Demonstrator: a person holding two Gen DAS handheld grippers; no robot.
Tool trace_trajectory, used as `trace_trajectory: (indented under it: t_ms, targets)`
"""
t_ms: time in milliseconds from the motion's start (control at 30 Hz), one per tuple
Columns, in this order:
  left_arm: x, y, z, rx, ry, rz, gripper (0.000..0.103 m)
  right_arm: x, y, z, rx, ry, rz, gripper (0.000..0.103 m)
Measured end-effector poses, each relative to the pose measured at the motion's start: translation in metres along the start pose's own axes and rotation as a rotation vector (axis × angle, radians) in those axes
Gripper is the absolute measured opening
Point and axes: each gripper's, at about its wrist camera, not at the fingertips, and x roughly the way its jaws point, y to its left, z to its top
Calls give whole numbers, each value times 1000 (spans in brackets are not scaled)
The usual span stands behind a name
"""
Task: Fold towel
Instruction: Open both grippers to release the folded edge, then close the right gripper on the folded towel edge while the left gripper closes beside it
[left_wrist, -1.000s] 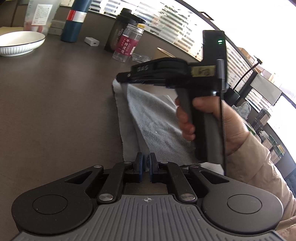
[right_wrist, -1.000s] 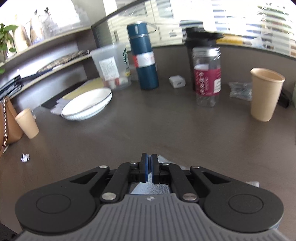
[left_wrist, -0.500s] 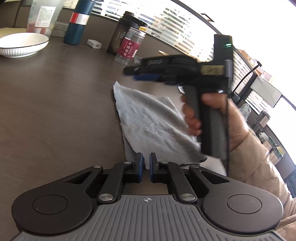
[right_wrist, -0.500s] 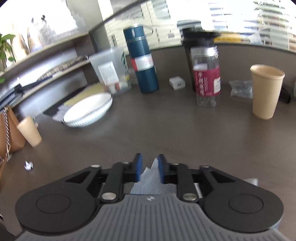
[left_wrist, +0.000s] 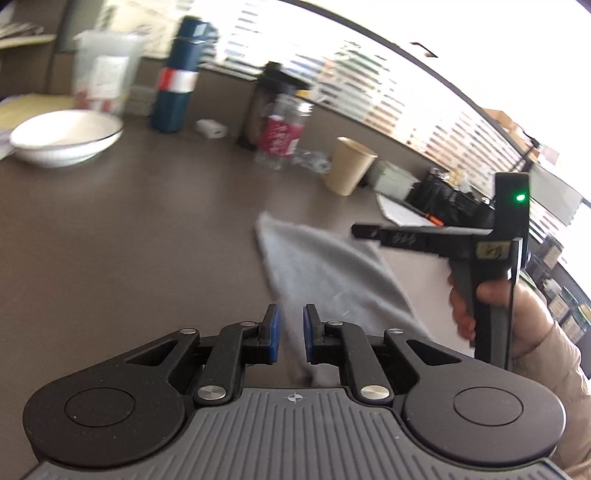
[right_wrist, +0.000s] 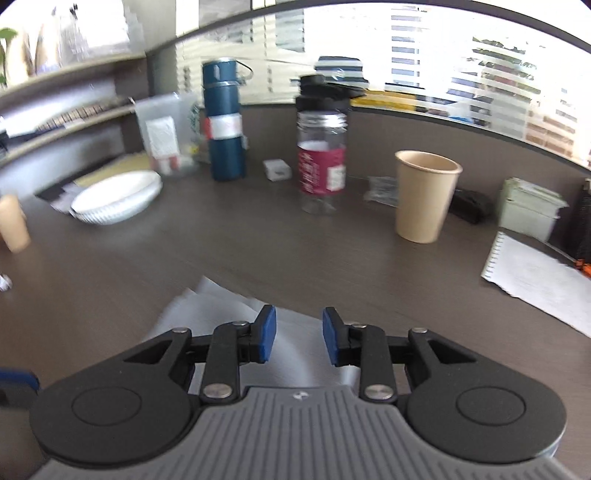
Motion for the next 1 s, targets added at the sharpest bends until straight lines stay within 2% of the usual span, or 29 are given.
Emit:
trace_trajectory:
  t_ms: [167,367,400,433,467,600,767,800,833,1000]
  targets:
    - [43,-11,7,31,68,-3,18,7,-2,-3,-25,10,-9,31]
    - [50,-12,5,47,86,1,19,24,-8,-9,-34,51,-44,30]
    - [50,-12,5,49,87,0,19,24,-8,-10,-33,49,-42,20]
    - [49,-12,6,51,88,-1,19,23,-9,-10,-28,50,-40,4]
    - [49,-12,6,52,88,-3,19,22,-12,-10,-18,51,-39,3]
    - [49,-11,6,59,91,-8,20,18,-27,-9,32,41,-44,2]
    - [43,-10,13,68,62,-13,28,10,-41,-8,97,21,-21,3]
    - [42,-8,17,69,49,-2,31,8,-43,-8,112,16,-8,10]
    - [42,-6,21,70,35,10,32,7,-43,-7,116,14,-3,13]
    - [57,10,44,61,15,93,35,11,-26,-7,43,25,-10,17]
